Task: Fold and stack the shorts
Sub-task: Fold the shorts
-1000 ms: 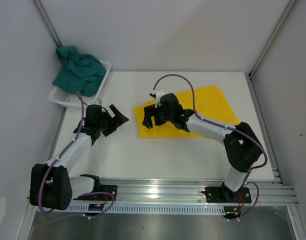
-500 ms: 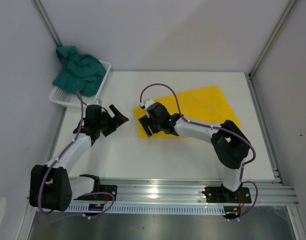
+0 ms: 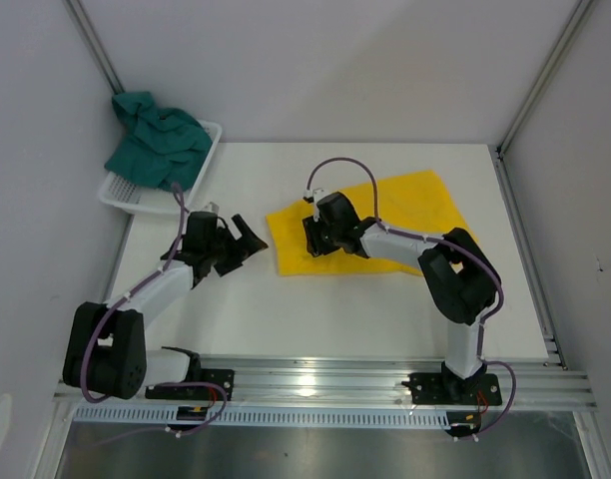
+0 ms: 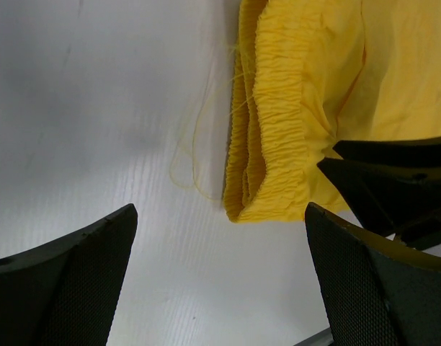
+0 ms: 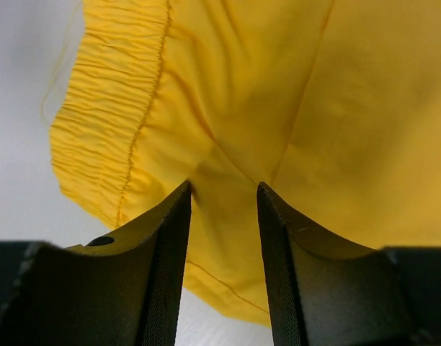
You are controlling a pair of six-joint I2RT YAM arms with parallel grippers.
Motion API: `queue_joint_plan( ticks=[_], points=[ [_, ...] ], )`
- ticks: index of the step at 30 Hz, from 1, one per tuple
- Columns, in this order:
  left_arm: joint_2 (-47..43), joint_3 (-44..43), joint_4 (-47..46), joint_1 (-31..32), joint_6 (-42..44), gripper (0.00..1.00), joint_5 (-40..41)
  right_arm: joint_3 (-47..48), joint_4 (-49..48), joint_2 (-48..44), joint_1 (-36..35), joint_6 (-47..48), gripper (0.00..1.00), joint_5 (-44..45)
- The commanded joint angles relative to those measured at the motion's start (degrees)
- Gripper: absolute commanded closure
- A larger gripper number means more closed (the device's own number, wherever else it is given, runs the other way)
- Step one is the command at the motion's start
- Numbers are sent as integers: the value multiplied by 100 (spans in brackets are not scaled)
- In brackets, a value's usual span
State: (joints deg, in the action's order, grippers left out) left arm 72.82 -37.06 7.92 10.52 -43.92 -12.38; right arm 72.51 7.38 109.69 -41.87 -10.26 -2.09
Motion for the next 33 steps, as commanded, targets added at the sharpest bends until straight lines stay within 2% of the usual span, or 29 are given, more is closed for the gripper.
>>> queue_joint_plan(
  ticks=[1, 5, 15, 17, 20, 26, 33],
  points=[
    [223, 120, -483, 309, -178, 1, -10, -201, -500, 237, 274, -361, 57, -870],
    [452, 252, -766, 599, -388, 1, -1, -378, -685, 404, 574, -643, 60, -1312],
    [637, 559, -1407, 1022, -802, 1, 201, -194, -298, 905, 627, -661, 63, -960],
    [672, 778, -1696, 1100, -1091, 1, 201, -193, -316, 958, 627, -696, 63, -960],
    [979, 1068, -2610, 1206, -1608, 1, 26, -185, -316, 975, 627, -714, 64, -960],
    [989, 1560, -3226, 1470, -2505, 1, 403, -211, -342, 949, 645, -723, 65, -995],
    [1594, 1412, -3832, 1514, -2806, 1, 623, -220, -351, 967, 636, -714, 65, -1048]
  ],
)
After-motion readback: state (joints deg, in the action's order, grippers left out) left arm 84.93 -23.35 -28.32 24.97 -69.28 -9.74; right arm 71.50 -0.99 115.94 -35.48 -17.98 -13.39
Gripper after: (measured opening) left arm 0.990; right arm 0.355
